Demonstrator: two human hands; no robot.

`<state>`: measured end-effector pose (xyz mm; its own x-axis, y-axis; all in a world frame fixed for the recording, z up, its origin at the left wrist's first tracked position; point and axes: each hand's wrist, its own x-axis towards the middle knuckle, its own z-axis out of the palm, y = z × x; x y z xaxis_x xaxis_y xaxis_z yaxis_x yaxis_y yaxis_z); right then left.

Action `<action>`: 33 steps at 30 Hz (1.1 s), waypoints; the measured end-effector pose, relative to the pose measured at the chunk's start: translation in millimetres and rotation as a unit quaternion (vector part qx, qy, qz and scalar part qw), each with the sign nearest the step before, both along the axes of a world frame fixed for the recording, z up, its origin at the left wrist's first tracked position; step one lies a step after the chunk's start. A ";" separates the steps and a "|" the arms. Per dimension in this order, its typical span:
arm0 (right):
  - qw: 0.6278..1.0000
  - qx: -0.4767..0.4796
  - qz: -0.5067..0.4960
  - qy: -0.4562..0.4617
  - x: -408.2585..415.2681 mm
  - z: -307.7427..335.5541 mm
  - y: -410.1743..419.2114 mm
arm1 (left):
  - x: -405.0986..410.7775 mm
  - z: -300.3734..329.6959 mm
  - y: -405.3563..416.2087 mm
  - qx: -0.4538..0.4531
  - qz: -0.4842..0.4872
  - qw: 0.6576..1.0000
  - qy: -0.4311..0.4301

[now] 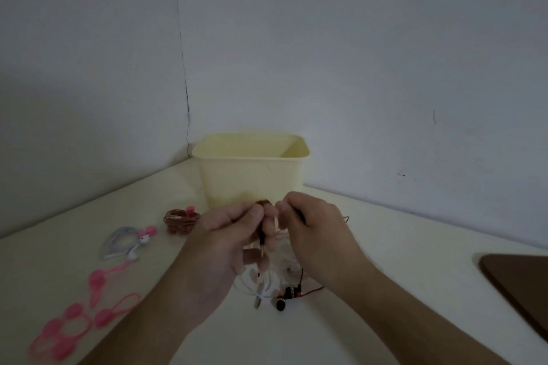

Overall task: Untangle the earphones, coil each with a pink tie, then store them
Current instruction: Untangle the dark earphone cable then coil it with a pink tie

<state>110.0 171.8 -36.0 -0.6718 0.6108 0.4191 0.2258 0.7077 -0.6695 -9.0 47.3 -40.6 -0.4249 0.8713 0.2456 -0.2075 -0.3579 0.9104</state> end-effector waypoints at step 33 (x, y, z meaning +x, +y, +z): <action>0.994 -0.001 0.059 -0.090 -1.7 -0.3 -11.4 | -9.8 -1.6 2.6 -0.015 0.126 0.991 0.054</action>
<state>108.3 160.3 -36.3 -0.8023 0.5247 0.2846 0.2575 0.7344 -0.6280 -18.8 49.9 -42.2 -0.6022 0.7490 0.2764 -0.0167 -0.3580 0.9336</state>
